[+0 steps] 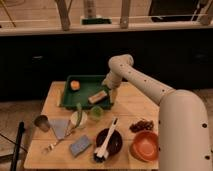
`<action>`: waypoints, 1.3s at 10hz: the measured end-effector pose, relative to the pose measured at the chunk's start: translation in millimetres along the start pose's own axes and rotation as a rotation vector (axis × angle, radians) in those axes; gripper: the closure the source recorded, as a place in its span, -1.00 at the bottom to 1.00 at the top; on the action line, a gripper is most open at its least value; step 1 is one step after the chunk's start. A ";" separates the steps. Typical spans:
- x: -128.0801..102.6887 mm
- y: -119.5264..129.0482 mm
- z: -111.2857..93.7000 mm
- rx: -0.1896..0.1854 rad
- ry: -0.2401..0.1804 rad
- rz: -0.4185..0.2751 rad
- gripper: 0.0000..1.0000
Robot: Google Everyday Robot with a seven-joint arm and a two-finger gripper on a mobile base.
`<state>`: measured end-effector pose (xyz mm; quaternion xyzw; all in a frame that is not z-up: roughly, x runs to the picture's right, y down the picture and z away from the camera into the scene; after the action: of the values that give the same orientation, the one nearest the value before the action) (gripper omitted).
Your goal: Place eraser in table surface
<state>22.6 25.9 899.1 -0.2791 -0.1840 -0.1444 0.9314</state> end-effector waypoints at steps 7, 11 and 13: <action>-32.8 -26.4 15.5 -0.038 0.041 -0.151 -0.60; -45.3 -29.8 33.8 -0.060 0.051 -0.216 -0.60; -45.3 -27.2 47.8 -0.077 0.059 -0.231 -0.60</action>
<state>-40.4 39.0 929.8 -0.2872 -0.1818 -0.2657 0.9022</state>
